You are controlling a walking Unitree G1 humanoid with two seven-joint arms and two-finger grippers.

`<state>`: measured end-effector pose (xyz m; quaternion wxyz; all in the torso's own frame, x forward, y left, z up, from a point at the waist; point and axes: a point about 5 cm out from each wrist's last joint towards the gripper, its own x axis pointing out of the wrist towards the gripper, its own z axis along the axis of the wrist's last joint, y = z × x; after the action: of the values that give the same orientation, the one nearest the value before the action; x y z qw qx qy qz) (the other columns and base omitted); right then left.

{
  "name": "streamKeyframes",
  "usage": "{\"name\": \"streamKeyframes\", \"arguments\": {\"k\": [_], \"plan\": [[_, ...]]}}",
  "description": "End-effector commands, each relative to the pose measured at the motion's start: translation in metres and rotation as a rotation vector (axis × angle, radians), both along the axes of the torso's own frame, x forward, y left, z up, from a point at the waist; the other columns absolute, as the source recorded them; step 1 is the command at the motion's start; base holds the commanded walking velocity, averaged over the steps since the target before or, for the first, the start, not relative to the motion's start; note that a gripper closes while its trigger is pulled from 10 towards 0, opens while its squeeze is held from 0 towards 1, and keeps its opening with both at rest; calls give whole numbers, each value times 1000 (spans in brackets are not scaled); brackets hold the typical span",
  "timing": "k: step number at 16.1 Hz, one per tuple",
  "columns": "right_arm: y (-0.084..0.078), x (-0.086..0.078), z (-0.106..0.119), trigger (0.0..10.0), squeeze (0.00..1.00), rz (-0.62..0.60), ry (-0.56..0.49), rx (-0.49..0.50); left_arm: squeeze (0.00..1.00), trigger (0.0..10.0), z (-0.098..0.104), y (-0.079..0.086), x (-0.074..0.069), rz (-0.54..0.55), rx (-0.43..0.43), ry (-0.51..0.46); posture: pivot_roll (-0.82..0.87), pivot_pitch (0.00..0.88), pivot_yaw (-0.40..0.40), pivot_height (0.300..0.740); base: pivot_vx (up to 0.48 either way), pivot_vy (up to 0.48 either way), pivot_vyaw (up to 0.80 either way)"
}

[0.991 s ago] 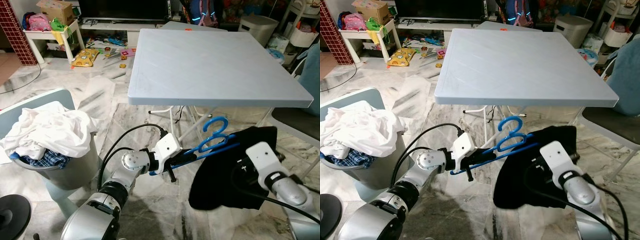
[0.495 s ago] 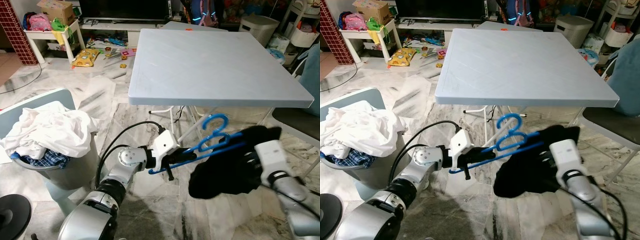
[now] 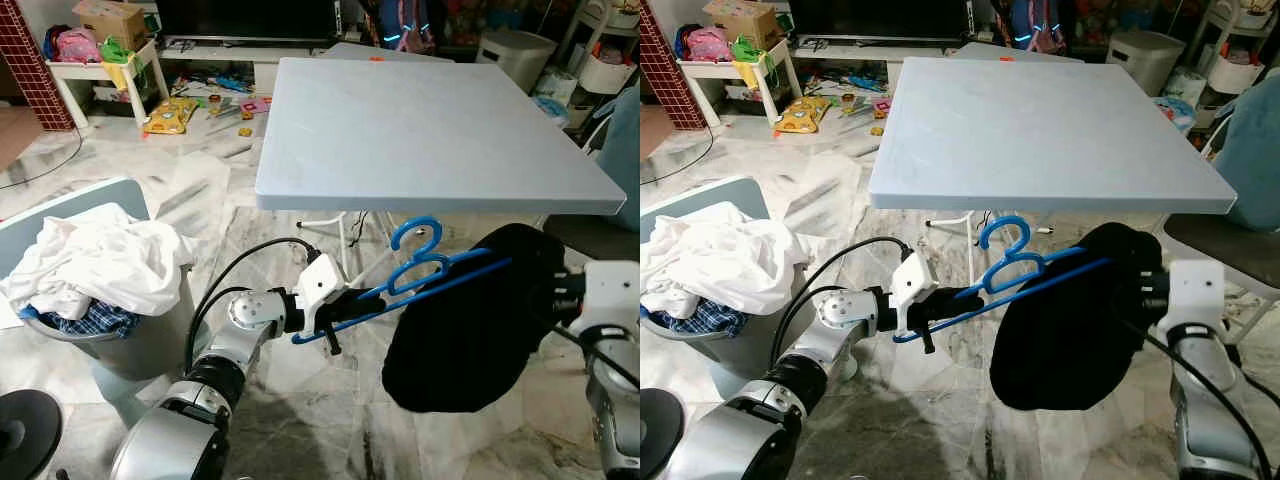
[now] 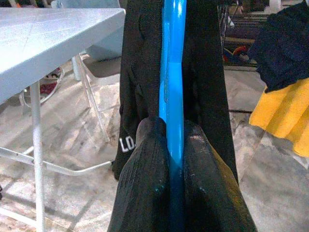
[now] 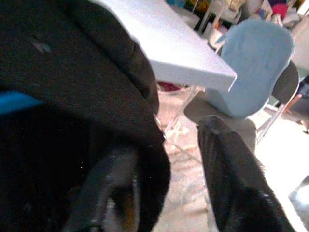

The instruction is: Hang hanger

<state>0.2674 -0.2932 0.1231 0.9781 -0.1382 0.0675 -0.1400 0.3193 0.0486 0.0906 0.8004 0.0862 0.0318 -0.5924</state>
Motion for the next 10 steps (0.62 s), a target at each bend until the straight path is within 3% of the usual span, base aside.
{"name": "streamKeyframes", "arguments": {"k": [1, 6, 10], "plan": [[1, 5, 19, 0, 0, -4, -95, -5, 0, 0, 10, -2, 3, -28, 13, -64, -63, 0, -33, 740, 0, 0, 0], [1, 18, 54, 0, 0, -36, -241, -36, 0, 0, 0, 3, -3, -69, 79, -60, -60, 0, -38, 740, 0, 0, 0], [-4, 26, 56, 0, 0, -97, -224, -62, 0, 0, -1, 8, -7, -118, 91, -76, -58, 0, -40, 740, 0, 0, 0]]}}
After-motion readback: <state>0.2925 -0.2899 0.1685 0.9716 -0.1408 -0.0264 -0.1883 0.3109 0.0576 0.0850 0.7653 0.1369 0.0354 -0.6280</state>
